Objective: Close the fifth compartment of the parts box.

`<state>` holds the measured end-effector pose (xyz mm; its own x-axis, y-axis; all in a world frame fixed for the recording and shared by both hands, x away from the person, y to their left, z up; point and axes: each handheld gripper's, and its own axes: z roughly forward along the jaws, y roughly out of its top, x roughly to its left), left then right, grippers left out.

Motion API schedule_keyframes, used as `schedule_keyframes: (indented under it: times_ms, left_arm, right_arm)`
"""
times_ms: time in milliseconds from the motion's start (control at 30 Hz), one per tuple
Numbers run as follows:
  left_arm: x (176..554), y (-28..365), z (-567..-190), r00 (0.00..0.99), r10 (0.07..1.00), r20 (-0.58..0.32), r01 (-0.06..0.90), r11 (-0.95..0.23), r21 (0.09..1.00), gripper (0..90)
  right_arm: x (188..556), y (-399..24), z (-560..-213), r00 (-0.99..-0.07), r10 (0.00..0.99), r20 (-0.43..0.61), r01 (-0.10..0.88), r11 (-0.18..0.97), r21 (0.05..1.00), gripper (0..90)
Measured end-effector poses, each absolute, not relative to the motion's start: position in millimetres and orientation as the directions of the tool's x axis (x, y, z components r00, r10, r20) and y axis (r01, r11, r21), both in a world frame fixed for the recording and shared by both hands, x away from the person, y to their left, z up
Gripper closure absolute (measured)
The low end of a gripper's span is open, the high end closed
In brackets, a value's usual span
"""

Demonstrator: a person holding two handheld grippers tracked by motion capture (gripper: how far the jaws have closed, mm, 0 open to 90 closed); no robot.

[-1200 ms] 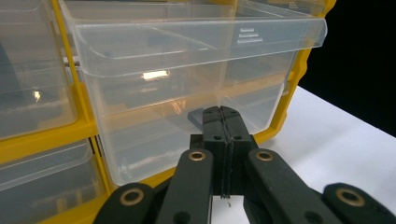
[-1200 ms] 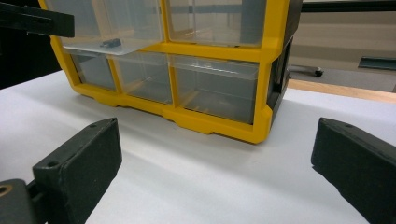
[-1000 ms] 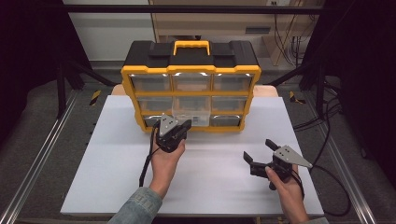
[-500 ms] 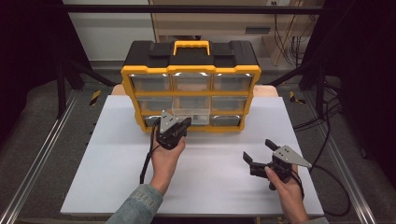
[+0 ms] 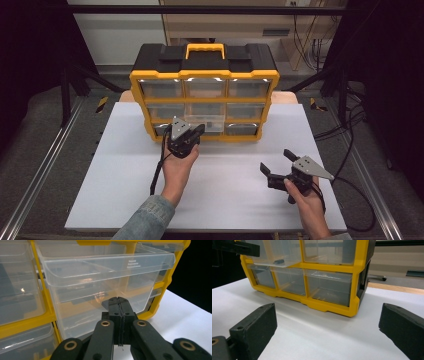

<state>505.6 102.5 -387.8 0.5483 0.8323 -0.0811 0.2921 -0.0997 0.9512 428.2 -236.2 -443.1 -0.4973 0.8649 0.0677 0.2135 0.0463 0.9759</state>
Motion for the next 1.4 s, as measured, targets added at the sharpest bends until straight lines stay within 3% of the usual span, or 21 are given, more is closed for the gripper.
schedule_keyframes:
  times_ms: [1400]
  left_arm:
    - [518, 100, -386, 0.538, 0.841, -0.058, 0.292, -0.121, 0.949, 89.7]
  right_arm:
    - [428, -236, -443, -0.501, 0.863, 0.065, 0.214, 0.051, 0.975, 2.2]
